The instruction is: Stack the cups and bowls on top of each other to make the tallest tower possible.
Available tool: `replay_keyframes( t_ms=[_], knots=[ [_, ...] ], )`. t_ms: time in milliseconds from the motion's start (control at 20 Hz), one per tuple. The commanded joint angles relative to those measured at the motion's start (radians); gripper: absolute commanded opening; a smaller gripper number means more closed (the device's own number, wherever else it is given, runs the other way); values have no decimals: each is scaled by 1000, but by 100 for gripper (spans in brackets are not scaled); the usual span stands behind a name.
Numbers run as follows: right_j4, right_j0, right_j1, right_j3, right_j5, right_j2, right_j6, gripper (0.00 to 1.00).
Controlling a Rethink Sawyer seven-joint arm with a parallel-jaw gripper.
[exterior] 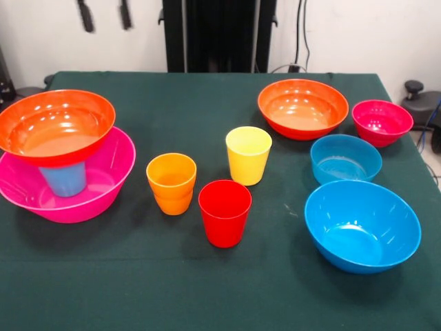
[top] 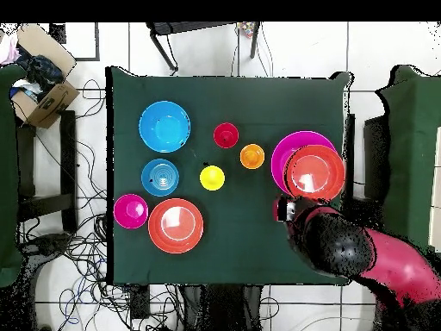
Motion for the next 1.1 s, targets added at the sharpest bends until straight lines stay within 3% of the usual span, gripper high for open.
replay_keyframes(
  t_ms=[50, 300, 700, 1100],
  knots=[
    [-116, 199, 44, 95, -132, -117, 210, 100],
    [-85, 339, 2, 101, -133, -186, 276, 100],
    [2, 553, 79, 46, -190, -318, 463, 100],
    [117, 609, 225, -21, -292, -384, 623, 100]
  ],
)
